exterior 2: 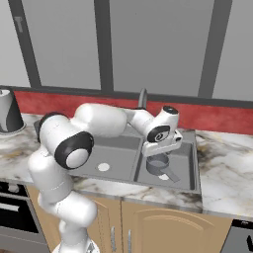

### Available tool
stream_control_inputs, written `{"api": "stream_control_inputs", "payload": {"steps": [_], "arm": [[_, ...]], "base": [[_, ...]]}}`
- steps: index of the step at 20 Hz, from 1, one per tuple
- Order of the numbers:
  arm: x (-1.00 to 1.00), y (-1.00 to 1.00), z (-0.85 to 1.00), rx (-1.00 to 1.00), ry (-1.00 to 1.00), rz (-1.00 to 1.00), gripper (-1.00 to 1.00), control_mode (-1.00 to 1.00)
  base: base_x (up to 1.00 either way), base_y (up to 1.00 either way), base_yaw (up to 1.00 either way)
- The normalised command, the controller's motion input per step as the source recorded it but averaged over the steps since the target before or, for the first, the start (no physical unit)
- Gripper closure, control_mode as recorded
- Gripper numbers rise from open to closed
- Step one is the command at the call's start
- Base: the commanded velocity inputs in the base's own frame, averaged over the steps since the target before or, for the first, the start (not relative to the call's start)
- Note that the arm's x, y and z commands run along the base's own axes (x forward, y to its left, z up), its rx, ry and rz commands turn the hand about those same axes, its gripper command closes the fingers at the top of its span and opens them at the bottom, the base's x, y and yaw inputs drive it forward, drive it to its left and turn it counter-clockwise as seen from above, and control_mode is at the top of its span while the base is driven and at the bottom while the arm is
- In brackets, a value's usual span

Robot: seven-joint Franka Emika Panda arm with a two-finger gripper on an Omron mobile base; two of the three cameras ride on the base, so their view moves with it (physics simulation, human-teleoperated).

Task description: Move any existing items from the left basin to the right basin for drying. Then move the glass cup from the counter to the left basin of the sink for washing.

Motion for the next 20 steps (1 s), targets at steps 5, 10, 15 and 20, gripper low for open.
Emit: {"api": "stream_control_inputs", "payload": {"steps": [5, 10, 15, 20], "arm": [[-0.41, 0.39, 0.33, -0.01, 0.00, -0.02, -1.00, -1.00], [-0.39, 0.45, 0.28, -0.01, 0.00, -0.05, -1.00, -1.00], [-0.35, 0.46, 0.26, -0.01, 0.01, -0.07, -1.00, -1.00], [-0.32, 0.49, 0.23, 0.00, 0.03, -0.08, -1.00, -1.00]], "base": [[0.00, 0.00, 0.00], [0.00, 0.00, 0.00], [0.00, 0.00, 0.00], [0.00, 0.00, 0.00]]}}
